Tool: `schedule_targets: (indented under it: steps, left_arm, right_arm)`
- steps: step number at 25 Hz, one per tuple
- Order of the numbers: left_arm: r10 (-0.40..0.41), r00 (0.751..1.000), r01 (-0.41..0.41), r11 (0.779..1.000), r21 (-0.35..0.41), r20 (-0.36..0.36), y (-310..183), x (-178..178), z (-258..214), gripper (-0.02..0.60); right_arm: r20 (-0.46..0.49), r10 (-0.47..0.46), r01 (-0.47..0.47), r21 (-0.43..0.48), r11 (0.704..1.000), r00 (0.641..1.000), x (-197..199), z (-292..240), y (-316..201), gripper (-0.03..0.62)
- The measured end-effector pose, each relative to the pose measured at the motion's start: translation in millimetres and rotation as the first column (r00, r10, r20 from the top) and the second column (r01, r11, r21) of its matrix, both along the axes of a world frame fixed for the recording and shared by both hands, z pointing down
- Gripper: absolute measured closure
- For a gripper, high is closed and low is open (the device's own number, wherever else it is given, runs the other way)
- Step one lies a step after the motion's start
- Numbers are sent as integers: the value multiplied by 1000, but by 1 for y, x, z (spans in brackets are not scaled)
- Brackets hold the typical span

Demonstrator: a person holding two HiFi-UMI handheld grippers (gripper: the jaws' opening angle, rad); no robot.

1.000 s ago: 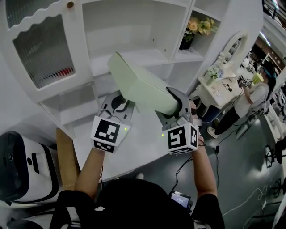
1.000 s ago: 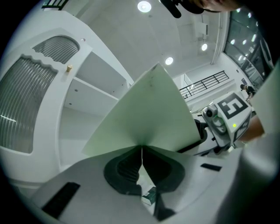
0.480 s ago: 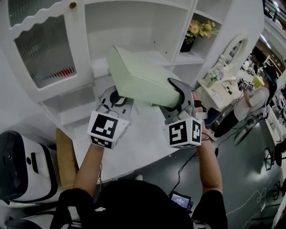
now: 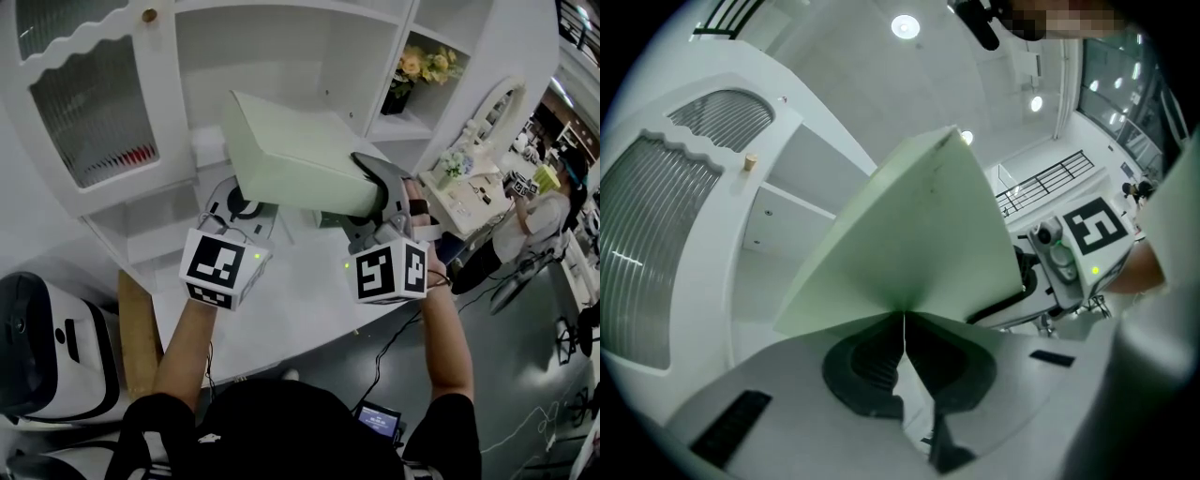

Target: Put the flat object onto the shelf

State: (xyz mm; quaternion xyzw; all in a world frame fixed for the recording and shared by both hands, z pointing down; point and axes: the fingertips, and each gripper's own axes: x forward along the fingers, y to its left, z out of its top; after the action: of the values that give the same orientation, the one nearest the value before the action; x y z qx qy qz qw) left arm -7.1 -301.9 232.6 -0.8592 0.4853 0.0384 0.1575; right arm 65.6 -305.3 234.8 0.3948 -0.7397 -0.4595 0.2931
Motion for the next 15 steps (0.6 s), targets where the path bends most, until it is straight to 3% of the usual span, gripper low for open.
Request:
schedule_targets:
  steps: [15]
  left_arm:
    - [-78,997,78,997,16,-18,-17,-9,0,575]
  right_arm:
    - [-58,-54,57,46,997,997,-10,-5,-19,319]
